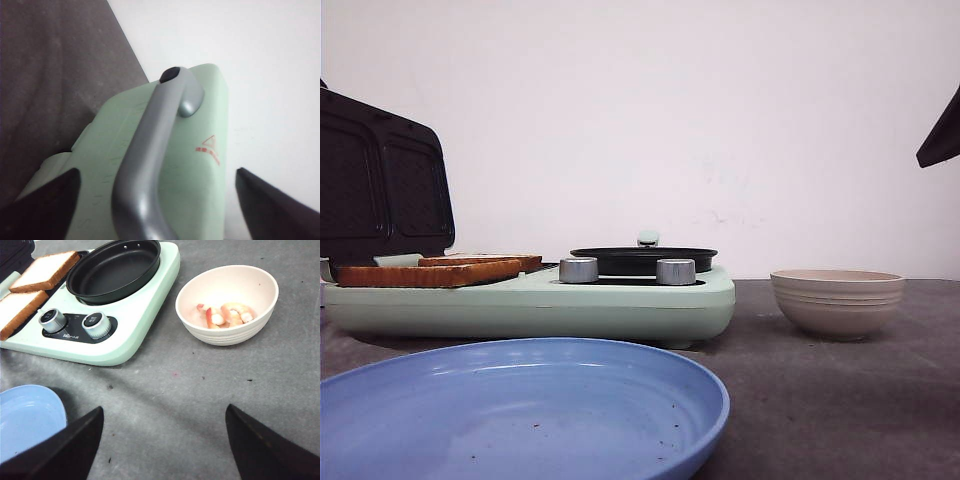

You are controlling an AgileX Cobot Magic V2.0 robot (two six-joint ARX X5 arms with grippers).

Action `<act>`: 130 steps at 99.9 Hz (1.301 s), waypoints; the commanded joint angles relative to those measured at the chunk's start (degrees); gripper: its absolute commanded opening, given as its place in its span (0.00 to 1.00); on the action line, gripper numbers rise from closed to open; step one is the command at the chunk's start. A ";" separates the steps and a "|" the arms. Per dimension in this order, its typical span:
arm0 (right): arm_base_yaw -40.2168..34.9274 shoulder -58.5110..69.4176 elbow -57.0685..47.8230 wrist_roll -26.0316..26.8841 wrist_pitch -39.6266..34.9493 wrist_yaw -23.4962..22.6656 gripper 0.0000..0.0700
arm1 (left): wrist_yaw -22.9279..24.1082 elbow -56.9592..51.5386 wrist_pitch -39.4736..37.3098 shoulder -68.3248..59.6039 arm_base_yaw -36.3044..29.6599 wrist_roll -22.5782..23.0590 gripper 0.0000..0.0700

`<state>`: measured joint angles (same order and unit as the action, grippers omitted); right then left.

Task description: Make breakfast with bread and shrimp

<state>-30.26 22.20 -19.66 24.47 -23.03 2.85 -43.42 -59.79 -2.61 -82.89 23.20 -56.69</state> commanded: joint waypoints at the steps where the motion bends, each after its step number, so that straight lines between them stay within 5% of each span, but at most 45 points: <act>1: -0.31 0.13 0.02 0.63 0.70 0.22 0.67 | -0.33 -0.98 -0.94 -0.94 0.13 -0.61 0.60; 13: -0.31 0.13 0.02 0.61 0.70 0.35 0.67 | -0.35 -0.98 -1.68 -1.05 0.13 -0.61 0.47; 21: -0.31 0.13 0.02 0.61 0.70 0.44 0.67 | -0.35 -0.98 -1.66 -1.05 -0.09 0.52 0.24; 35: -0.31 0.13 0.02 0.61 0.70 0.44 0.67 | -0.11 -0.98 -1.46 -1.05 -0.81 1.90 0.00; 74: -0.31 0.13 0.02 0.61 0.68 0.39 0.67 | 1.51 -0.98 2.73 -1.05 -6.32 8.44 0.01; 99: -0.31 0.13 0.02 0.63 0.68 0.24 0.67 | 9.01 -0.98 12.70 -1.05 -14.49 20.76 0.00; 130: -0.31 0.13 0.02 0.87 0.63 0.20 0.67 | 22.45 -0.98 19.21 -1.49 -27.47 30.56 0.00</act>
<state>-30.26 22.20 -19.66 24.49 -23.03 3.05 -27.62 -62.08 11.64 -81.54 -3.55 -29.32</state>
